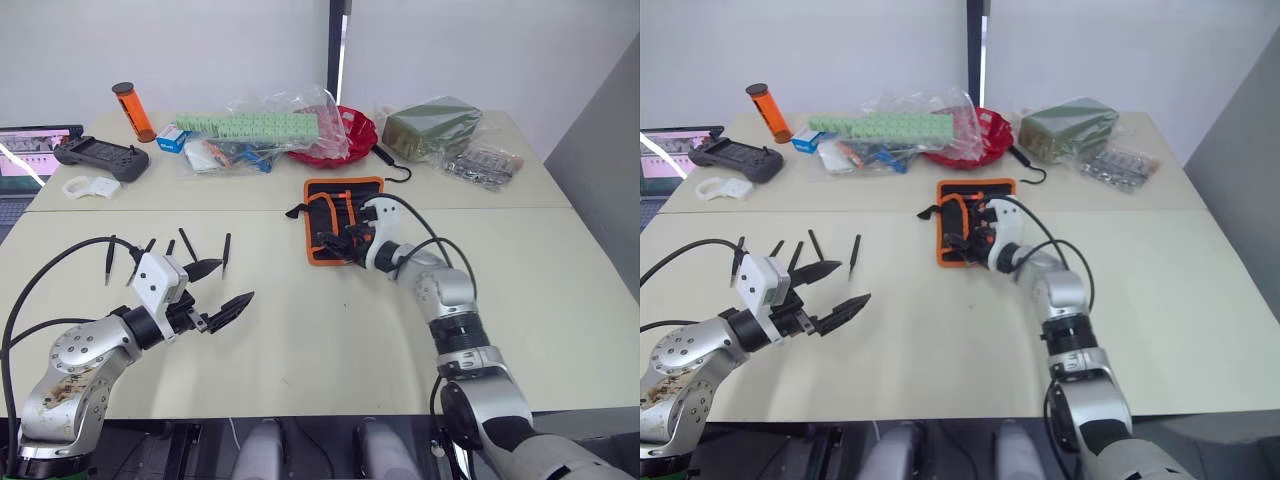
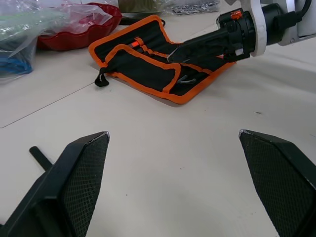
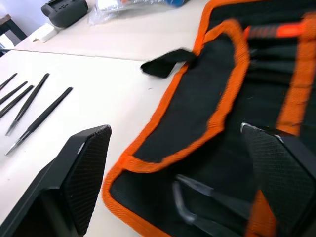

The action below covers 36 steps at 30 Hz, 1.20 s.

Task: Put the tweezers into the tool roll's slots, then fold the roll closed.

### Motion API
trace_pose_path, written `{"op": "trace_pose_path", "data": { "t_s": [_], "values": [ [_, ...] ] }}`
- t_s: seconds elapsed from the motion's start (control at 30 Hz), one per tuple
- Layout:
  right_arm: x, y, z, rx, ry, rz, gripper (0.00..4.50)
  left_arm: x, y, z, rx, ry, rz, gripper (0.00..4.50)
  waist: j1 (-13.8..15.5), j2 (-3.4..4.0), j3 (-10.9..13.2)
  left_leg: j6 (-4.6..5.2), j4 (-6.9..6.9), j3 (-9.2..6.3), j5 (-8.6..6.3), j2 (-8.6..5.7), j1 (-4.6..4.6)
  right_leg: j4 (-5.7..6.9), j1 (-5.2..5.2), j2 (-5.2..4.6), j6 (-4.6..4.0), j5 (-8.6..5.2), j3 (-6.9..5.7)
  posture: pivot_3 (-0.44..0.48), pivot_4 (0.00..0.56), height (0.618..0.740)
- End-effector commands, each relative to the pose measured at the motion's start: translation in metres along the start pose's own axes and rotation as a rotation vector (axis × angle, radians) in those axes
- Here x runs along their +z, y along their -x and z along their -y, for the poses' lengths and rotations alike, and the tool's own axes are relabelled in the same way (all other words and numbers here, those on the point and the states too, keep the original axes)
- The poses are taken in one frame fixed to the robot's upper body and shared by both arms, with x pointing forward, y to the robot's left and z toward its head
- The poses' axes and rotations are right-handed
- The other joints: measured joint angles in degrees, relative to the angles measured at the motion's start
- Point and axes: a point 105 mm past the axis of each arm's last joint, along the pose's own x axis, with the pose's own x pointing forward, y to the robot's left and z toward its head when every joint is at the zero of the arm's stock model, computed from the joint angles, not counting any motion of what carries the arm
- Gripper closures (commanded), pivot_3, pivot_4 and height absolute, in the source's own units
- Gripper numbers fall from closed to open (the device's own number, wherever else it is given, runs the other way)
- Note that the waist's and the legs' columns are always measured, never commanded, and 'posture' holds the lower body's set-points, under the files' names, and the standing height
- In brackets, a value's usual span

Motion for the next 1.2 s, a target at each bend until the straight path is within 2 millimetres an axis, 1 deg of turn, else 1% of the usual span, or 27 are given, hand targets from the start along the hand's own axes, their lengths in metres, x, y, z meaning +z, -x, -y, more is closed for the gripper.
{"op": "trace_pose_path", "data": {
  "t_s": [0.03,0.13,0.3,0.4,0.53,0.63,0.73,0.77,0.87,0.97,1.1,1.2],
  "values": [
    [0.013,-0.007,-0.002,-0.02,-0.003,0.049,0.0,0.002,-0.003,0.0,0.007,-0.053,0.007,0.03,0.0,0.0,0.0,0.0,0.0,-0.02,0.0,0.0,0.0,0.0,0.0,0.0,0.0,0.0,0.0,0.0,0.15,0.74],
    [0.009,-0.013,-0.005,-0.025,0.02,0.036,0.0,-0.006,-0.002,0.0,0.015,-0.063,-0.011,0.03,-0.1,0.0,0.0,0.0,-0.01,-0.01,0.0,0.02,0.04,0.01,0.0,0.03,0.0,0.0,-0.01,0.0,0.15,0.74],
    [0.012,-0.018,-0.009,-0.004,0.009,0.064,0.0,-0.009,-0.001,-0.002,0.028,-0.065,-0.014,0.03,-0.2,0.0,0.0,0.0,-0.04,-0.01,0.0,0.02,0.04,0.02,-0.01,0.03,0.0,0.0,-0.01,0.0,0.15,0.74],
    [0.012,-0.024,-0.01,-0.018,-0.019,0.066,0.86,-0.01,-0.002,-0.001,0.026,-0.061,-0.01,0.0,-0.3,0.01,0.0,0.0,-0.04,-0.01,0.0,0.03,0.05,0.02,-0.02,0.03,0.0,0.0,-0.01,0.0,0.15,0.74],
    [0.015,-0.029,-0.011,-0.031,-0.029,0.076,2.24,-0.018,0.003,-0.004,0.042,-0.051,-0.028,0.0,-0.3,0.01,0.0,0.0,-0.05,-0.01,0.0,0.04,0.04,0.03,-0.02,0.04,0.0,0.0,-0.01,0.0,0.15,0.74],
    [0.014,-0.031,-0.01,-0.028,-0.023,0.069,3.26,-0.02,0.007,-0.006,0.061,-0.043,-0.03,0.0,-0.4,0.02,0.0,0.0,-0.07,-0.02,0.0,0.04,0.05,0.03,-0.03,0.04,-0.01,0.0,-0.02,0.0,0.15,0.74],
    [0.011,-0.038,-0.022,0.037,0.065,0.025,4.31,-0.022,0.008,-0.007,0.074,-0.038,-0.025,0.0,-0.4,0.03,0.0,0.0,-0.07,-0.01,0.0,0.04,0.05,0.02,-0.03,0.04,-0.01,0.0,-0.02,0.0,0.15,0.74],
    [0.013,-0.041,-0.027,0.059,0.082,0.02,4.49,-0.022,0.008,-0.007,0.077,-0.035,-0.025,0.0,-0.5,0.03,0.0,0.0,-0.07,-0.01,0.0,0.03,0.05,0.01,-0.03,0.04,0.0,0.0,-0.02,0.0,0.15,0.74],
    [0.018,-0.051,-0.046,0.147,0.145,0.001,4.49,-0.025,0.009,-0.008,0.085,-0.038,-0.031,0.0,-1.2,0.03,0.0,0.0,-0.1,-0.01,0.0,0.05,0.06,0.02,-0.05,0.05,-0.01,0.0,-0.01,0.0,0.15,0.74],
    [0.014,-0.057,-0.06,0.218,0.234,-0.038,4.49,-0.026,0.01,-0.01,0.094,-0.042,-0.032,0.0,-1.5,0.03,0.0,0.0,-0.19,-0.03,0.0,0.07,0.08,0.06,-0.09,0.06,-0.02,0.0,-0.03,0.0,0.15,0.74],
    [0.011,-0.057,-0.078,0.345,0.298,-0.076,4.49,-0.026,0.011,-0.013,0.099,-0.052,-0.036,0.0,-1.5,0.04,0.0,0.0,-0.24,-0.05,0.0,0.06,0.06,0.04,-0.1,0.05,-0.02,0.0,-0.04,0.0,0.15,0.74],
    [0.009,-0.052,-0.087,0.443,0.383,-0.081,4.49,-0.026,0.011,-0.014,0.097,-0.06,-0.037,0.0,-1.5,0.04,0.0,0.0,-0.23,-0.05,0.0,0.05,0.04,0.03,-0.12,0.05,-0.02,0.0,-0.04,0.0,0.15,0.74]
  ]
}}
